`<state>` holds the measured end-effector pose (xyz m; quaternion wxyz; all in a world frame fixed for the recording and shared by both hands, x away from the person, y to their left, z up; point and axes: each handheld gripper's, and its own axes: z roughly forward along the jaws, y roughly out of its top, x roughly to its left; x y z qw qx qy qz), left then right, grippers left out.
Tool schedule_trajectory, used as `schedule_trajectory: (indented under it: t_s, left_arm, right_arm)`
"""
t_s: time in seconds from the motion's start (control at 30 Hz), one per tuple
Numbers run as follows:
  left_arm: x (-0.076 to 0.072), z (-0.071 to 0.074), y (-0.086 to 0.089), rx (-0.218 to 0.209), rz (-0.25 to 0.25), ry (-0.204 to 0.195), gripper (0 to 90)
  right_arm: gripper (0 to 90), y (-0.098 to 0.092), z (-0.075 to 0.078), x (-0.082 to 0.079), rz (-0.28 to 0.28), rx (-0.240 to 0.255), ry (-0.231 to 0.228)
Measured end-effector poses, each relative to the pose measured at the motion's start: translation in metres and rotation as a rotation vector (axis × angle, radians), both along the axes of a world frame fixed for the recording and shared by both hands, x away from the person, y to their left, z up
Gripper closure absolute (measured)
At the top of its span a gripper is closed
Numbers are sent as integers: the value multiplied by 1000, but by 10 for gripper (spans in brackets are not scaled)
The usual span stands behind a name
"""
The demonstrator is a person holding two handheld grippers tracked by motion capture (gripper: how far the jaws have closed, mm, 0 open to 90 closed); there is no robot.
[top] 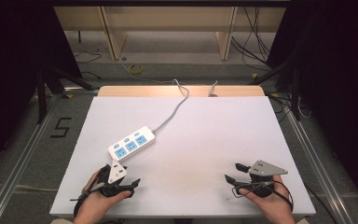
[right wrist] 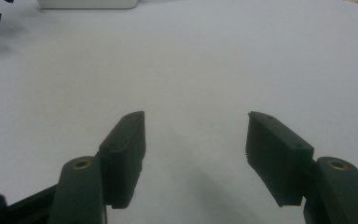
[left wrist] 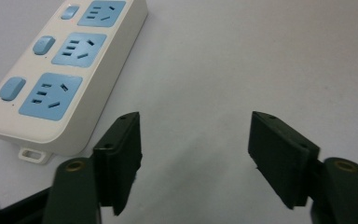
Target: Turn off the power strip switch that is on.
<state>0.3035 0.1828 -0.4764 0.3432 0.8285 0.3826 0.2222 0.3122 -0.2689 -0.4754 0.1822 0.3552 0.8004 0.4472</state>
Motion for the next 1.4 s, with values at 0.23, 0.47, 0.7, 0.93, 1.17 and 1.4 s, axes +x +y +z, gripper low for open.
schedule_trajectory:
  t_s: [0.23, 0.47, 0.7, 0.93, 1.17, 1.4]
  left_arm:
    - [0, 4, 2, 25, 11, 12, 720]
    - [2, 12, 4, 58, 39, 9, 895]
    - [10, 18, 6, 49, 71, 28, 896]
    - [19, 22, 4, 38, 79, 38, 896]
    - [29, 27, 1, 35, 85, 45, 896]
    - [37, 30, -2, 43, 92, 51, 896]
  right_arm:
    - [389, 0, 0, -1, 1, -2, 1]
    - [389, 1, 0, -2, -3, -2, 1]
    - [390, 0, 0, -3, -10, 1, 5]
    - [389, 1, 0, -4, -6, -4, 9]
    - [387, 2, 0, -4, -1, -3, 7]
    - [387, 2, 0, -4, 0, -2, 5]
